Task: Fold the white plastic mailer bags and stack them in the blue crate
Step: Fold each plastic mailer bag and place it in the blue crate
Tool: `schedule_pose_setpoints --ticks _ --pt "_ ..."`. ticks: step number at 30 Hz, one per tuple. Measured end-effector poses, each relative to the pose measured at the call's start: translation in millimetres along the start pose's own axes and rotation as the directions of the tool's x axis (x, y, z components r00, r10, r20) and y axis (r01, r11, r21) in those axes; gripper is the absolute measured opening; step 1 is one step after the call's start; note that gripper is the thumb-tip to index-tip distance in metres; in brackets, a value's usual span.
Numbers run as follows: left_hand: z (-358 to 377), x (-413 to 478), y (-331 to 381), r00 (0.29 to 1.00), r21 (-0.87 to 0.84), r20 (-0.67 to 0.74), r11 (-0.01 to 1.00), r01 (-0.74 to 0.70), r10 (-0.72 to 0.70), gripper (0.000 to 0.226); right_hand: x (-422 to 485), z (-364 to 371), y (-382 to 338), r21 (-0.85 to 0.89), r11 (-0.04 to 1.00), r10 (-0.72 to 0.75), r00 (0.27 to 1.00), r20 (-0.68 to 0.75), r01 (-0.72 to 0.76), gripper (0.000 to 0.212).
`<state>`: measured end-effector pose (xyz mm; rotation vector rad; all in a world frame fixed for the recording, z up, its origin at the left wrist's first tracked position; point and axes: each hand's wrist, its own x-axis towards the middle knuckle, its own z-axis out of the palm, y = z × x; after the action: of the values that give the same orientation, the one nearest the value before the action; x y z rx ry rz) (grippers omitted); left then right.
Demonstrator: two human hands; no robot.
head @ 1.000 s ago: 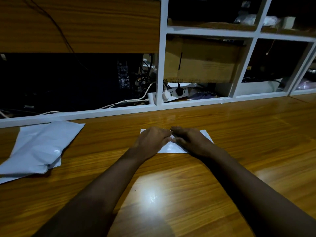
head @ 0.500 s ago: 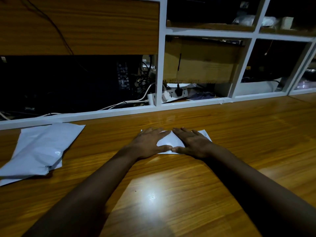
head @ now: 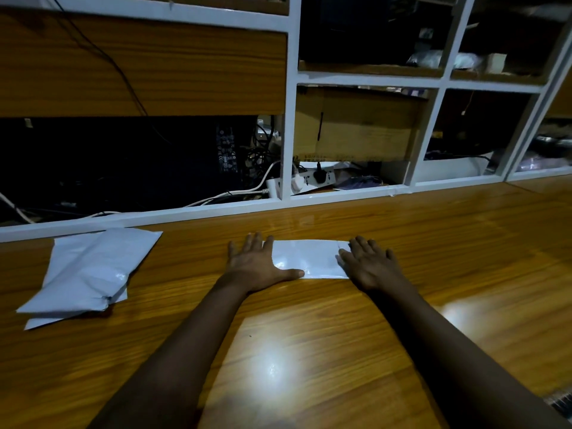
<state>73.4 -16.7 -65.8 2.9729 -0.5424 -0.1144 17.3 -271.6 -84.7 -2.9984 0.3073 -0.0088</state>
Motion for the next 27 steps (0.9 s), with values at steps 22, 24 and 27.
schedule_pose_setpoints --ticks 22,24,27 --pt "19.7 20.9 65.3 0.931 -0.099 -0.240 0.961 0.257 -0.274 0.068 9.3 12.8 -99.6 0.110 0.962 0.261 0.957 -0.123 -0.248 0.069" --pt "20.5 23.4 63.8 0.929 -0.105 -0.235 0.958 0.268 -0.285 0.068 12.6 9.1 -96.3 0.115 0.955 0.282 0.957 -0.070 -0.274 0.070" --pt "20.8 25.2 55.7 0.941 -0.093 -0.223 0.966 0.241 -0.256 0.068 12.5 7.2 -82.2 0.113 0.957 0.274 0.959 -0.069 -0.265 0.070"
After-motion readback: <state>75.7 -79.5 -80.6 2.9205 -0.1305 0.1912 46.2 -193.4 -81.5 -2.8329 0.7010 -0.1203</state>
